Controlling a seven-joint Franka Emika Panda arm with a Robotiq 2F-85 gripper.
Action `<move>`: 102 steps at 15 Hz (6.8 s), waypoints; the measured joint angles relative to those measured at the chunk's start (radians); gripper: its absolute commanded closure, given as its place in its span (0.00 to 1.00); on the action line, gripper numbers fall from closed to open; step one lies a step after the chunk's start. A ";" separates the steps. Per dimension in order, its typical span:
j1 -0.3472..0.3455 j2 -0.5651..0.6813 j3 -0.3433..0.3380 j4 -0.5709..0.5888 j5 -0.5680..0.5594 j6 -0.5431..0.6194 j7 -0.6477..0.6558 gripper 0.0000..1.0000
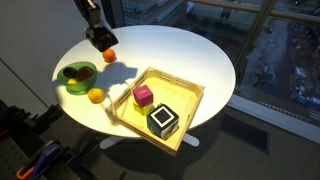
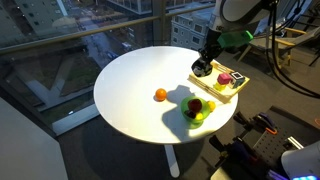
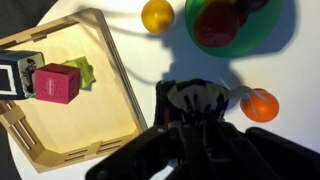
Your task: Put the plushy cube in the crate
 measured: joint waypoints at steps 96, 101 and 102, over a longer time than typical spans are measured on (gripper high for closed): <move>-0.045 0.052 -0.055 0.161 -0.043 -0.133 -0.057 0.00; -0.039 0.003 -0.031 0.154 -0.046 -0.132 -0.051 0.00; -0.039 -0.003 -0.026 0.154 -0.046 -0.130 -0.049 0.00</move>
